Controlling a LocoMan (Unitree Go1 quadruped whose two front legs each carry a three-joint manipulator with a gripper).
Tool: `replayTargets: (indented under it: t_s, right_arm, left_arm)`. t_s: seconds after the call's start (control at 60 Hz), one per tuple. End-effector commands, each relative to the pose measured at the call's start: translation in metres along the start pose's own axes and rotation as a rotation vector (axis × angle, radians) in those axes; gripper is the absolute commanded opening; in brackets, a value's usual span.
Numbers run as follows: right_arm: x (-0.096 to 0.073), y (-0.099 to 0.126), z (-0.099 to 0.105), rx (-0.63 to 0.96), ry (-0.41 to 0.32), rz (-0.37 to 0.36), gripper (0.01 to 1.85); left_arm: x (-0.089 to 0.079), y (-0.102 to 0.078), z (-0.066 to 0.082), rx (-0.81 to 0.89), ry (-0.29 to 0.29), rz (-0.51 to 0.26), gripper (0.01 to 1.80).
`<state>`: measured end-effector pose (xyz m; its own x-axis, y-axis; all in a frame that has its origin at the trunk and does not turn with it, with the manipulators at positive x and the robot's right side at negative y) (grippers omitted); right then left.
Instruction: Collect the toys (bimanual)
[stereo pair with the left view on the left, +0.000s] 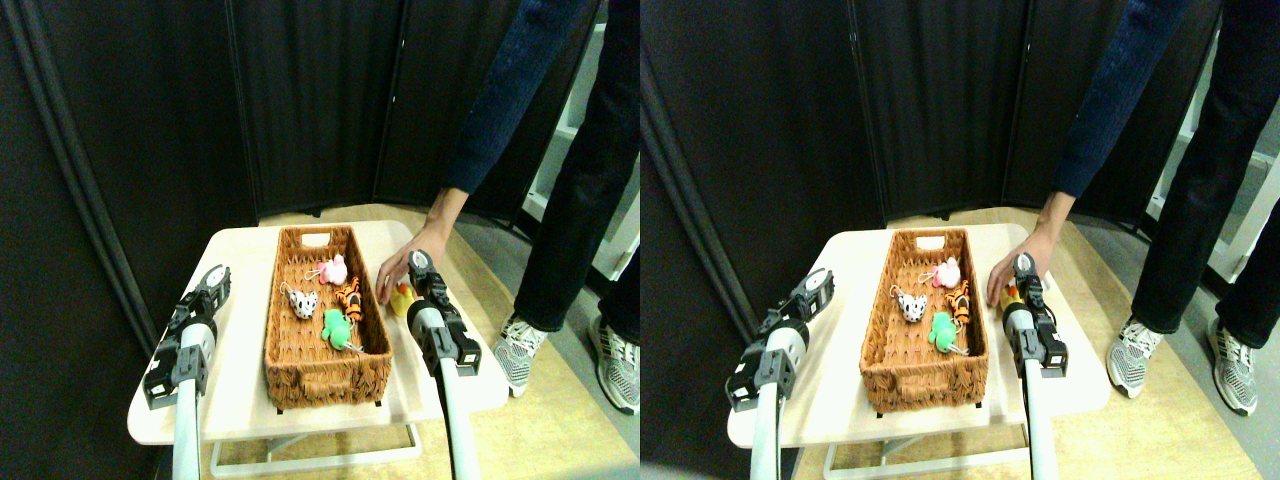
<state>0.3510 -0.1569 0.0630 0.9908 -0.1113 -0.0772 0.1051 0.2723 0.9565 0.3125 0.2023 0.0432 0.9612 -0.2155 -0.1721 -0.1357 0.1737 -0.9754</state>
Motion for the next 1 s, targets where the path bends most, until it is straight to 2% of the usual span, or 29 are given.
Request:
replayTargets:
  t_s: [0.017,0.1,0.3,0.383,0.45,0.617,0.7,0.85,1.0]
  right_arm:
    - [-0.003,0.011,0.0,-0.004,0.006,0.047,0.01]
    - [-0.006,0.013,-0.001,0.002,0.021,0.04,0.01]
    - [-0.008,0.014,0.004,0.057,0.09,0.014,0.01]
    - [-0.009,0.013,0.007,0.077,0.142,-0.009,0.01]
    - [-0.009,0.011,0.008,0.075,0.172,-0.014,0.01]
    - [-0.007,0.001,0.011,0.086,0.214,-0.047,0.3]
    - [-0.004,-0.007,0.012,0.105,0.201,-0.083,0.28]
    - [0.0,-0.023,0.011,0.13,0.228,-0.122,0.49]
    - [0.005,-0.029,0.006,0.12,0.226,-0.151,0.53]
  left_arm:
    - [0.003,0.007,0.0,-0.003,0.019,-0.022,0.01]
    - [0.004,0.014,-0.002,0.002,-0.003,-0.018,0.01]
    - [0.005,0.03,0.004,-0.027,-0.003,-0.005,0.01]
    - [0.008,0.036,0.008,-0.022,0.0,-0.016,0.01]
    - [0.009,0.039,0.009,-0.02,-0.02,-0.012,0.01]
    - [0.01,0.04,0.008,-0.021,-0.022,-0.008,0.01]
    - [0.011,0.04,0.009,-0.027,-0.026,-0.008,0.01]
    - [0.011,0.037,0.006,-0.018,-0.037,-0.007,0.01]
    - [0.013,0.032,0.003,-0.037,-0.025,-0.009,0.01]
